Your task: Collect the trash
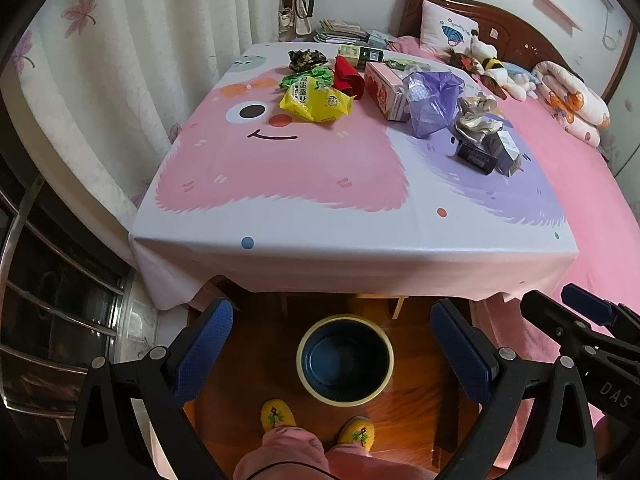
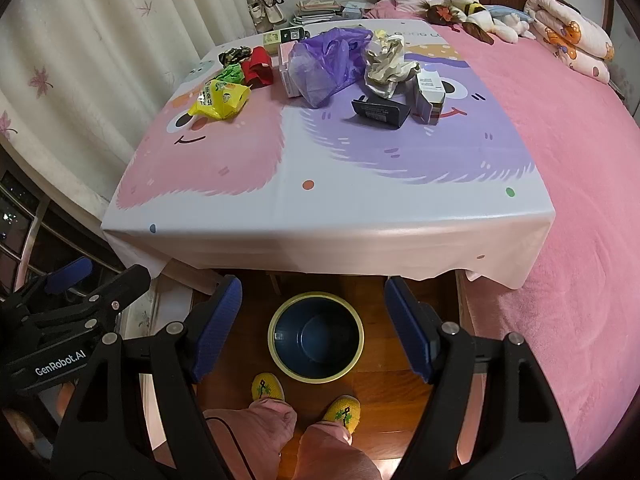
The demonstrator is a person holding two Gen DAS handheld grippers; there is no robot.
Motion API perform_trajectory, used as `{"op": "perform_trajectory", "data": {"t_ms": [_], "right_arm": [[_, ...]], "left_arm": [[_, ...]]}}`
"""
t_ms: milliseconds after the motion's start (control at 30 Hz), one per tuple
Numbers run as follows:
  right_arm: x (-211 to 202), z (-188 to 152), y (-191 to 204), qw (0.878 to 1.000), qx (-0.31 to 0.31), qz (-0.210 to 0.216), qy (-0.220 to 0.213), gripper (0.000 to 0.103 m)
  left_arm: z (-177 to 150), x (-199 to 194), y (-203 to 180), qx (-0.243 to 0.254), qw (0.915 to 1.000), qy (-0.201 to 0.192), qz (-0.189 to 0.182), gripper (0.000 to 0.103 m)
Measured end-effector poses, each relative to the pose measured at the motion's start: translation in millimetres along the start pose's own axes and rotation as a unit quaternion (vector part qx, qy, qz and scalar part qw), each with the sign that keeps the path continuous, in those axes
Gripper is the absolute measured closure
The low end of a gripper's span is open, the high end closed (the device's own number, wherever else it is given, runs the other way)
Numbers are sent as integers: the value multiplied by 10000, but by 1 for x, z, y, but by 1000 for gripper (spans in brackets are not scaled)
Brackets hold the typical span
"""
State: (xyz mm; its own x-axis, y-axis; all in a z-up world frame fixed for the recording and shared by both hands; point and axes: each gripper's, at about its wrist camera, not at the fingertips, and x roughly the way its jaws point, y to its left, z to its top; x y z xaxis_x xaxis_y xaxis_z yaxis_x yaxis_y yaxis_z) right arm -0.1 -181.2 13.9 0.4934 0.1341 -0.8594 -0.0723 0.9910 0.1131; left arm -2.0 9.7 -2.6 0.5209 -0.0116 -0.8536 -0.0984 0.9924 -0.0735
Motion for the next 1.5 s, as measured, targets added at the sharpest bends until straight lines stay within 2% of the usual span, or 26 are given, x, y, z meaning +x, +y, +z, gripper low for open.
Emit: {"op": "perform_trajectory", "data": {"t_ms": [1500], "right_arm": [[-11, 0, 3, 9999, -17, 104, -104, 31]], "left_arm": [[3, -11, 4, -106, 9999, -120, 29, 2]]}}
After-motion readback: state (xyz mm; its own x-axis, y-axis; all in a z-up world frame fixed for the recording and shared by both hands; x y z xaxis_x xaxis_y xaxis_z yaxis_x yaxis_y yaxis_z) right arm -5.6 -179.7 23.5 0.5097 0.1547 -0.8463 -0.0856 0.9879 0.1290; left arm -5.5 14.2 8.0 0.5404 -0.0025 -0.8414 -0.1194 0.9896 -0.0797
